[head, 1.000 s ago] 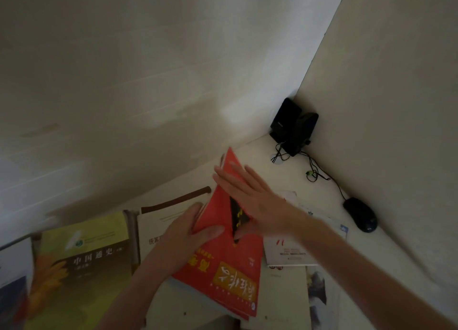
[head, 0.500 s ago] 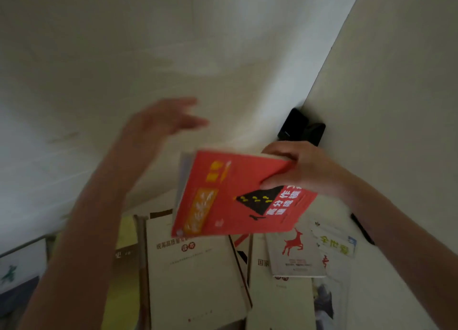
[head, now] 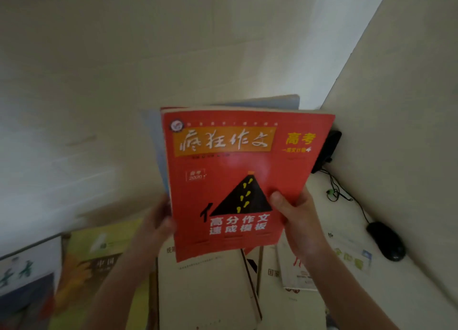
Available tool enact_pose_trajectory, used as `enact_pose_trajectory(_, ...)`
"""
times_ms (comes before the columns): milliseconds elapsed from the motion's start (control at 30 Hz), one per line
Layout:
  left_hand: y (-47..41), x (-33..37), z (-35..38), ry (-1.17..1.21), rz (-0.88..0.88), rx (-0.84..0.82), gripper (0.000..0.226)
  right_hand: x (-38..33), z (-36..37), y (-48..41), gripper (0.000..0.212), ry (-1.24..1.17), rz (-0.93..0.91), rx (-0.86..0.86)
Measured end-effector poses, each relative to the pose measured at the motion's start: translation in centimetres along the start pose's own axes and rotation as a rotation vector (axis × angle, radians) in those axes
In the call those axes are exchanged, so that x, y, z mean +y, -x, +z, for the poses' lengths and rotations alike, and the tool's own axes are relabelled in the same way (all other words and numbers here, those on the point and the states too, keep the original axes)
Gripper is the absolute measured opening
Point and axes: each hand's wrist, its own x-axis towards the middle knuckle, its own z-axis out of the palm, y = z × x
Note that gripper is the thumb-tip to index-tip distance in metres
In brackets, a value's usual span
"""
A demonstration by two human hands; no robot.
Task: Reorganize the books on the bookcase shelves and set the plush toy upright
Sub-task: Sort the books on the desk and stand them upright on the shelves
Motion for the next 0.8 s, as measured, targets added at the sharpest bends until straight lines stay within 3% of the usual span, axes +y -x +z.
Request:
enact_pose_trajectory(100,0.9,-1.3,1.8,-0.076,0.057,0.027,0.087,1.8,-0.1,0.4,0.081,0.086,0.1,0.045)
enact_pose_trajectory(200,1.3,-3.7,2.7,-0.096,0.052,0.094,0.059,3.9,-0.7,1.6,0.077,0.265,0.212,-0.061)
enact_pose_trajectory(333,1.7,-6.3,2.2,0.003,-0.01,0.214,0.051,4.5,0.1,2.1,0.062,0.338,0.182,-0.132)
enact_pose_trajectory(433,1.5,-7.0,1.8,0.038,-0.006,0.279,0.081,4.0,1.0,1.8,0.047,0.35,0.159,-0.172)
enact_pose_trajectory(567,1.3,-7.1,2.5,-0.028,0.003,0.318,0.047,4.1,1.1,2.1,0.045,0.391,0.151,-0.158)
enact_pose_trajectory(800,0.4,-4.5,1.1,-0.22,-0.108,0.317,0.042,2.6,2.1,0.1,0.046,0.502,0.275,-0.148)
